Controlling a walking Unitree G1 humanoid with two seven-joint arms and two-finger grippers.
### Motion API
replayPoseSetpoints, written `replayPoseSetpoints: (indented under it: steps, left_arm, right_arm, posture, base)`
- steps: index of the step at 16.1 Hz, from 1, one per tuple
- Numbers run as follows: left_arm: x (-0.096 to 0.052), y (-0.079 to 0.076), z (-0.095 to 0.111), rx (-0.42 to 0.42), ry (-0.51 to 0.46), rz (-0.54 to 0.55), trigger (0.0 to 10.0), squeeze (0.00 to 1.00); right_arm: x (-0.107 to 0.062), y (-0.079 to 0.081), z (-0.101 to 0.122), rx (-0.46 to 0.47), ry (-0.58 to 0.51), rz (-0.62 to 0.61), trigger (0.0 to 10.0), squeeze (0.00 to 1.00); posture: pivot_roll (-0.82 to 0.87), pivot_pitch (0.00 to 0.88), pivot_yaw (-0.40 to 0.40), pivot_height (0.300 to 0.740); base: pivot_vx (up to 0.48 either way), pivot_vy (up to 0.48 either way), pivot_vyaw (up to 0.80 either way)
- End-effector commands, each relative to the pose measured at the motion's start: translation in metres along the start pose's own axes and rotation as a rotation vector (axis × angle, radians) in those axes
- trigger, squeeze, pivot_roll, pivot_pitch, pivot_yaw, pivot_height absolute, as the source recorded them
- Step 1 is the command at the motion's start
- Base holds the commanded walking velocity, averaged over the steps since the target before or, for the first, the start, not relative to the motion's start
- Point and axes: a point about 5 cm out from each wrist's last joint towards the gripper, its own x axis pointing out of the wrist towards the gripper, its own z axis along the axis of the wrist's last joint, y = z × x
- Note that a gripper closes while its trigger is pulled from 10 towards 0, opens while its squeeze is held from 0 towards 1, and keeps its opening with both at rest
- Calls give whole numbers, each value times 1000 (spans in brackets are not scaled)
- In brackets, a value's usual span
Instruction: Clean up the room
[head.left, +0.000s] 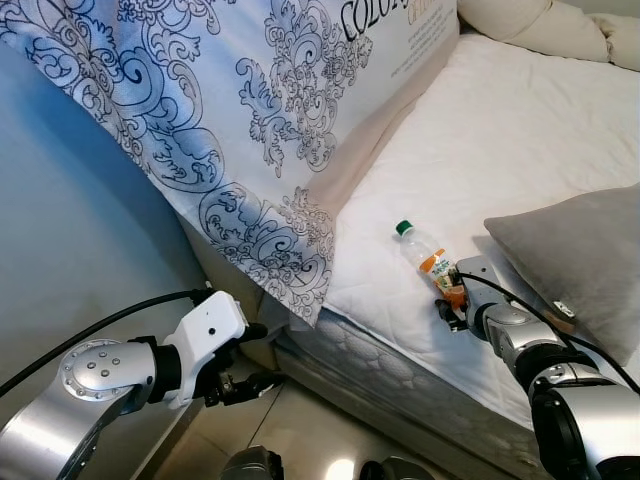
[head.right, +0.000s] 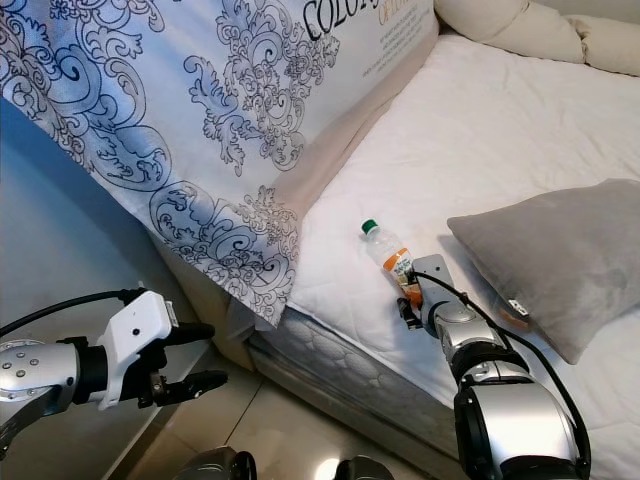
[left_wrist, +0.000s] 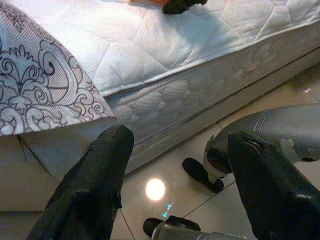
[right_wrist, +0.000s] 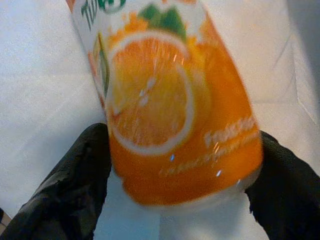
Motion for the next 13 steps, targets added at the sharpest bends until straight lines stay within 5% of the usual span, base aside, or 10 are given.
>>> replayPoseSetpoints:
  steps: [1,2,3,5,6,7,13]
  left_arm:
    - [-4,0,3,9,-4,6,10000,0]
    - [-4,0,3,8,-3,5,10000,0]
    - [-4,1,4,9,-2,3,10000,0]
    - [-2,1,5,12,-1,1,10000,0]
    - [0,1,7,14,-5,-2,10000,0]
    - [0,1,7,15,-5,-3,10000,0]
    - [2,1,7,14,-4,-9,10000,0]
  right_arm:
    - [0,1,-1,11,-6,9,4118,0]
    - [0,0,0,8,-13,4,6118,0]
    - [0,-2,1,9,-17,-5,10000,0]
    - [0,-3,1,-7,-17,-15,10000,0]
    - [0,0,-1,-37,-17,8,10000,267]
    - [0,-1,1,-54,-24,-3,10000,1000]
    - [-1,-3,17,-53,-79,11,10000,1000]
  posture:
    - [124,122,5,740]
    - [124,122,5,740]
    - [117,120,7,740]
    - [113,114,9,740]
    - [113,111,9,740]
    - [110,106,11,740]
    - [107,111,9,740]
  base:
    - [0,0,0]
    - [0,0,0]
    - [0,0,0]
    - [0,0,0]
    - [0,0,0]
    - [0,0,0]
    - [0,0,0]
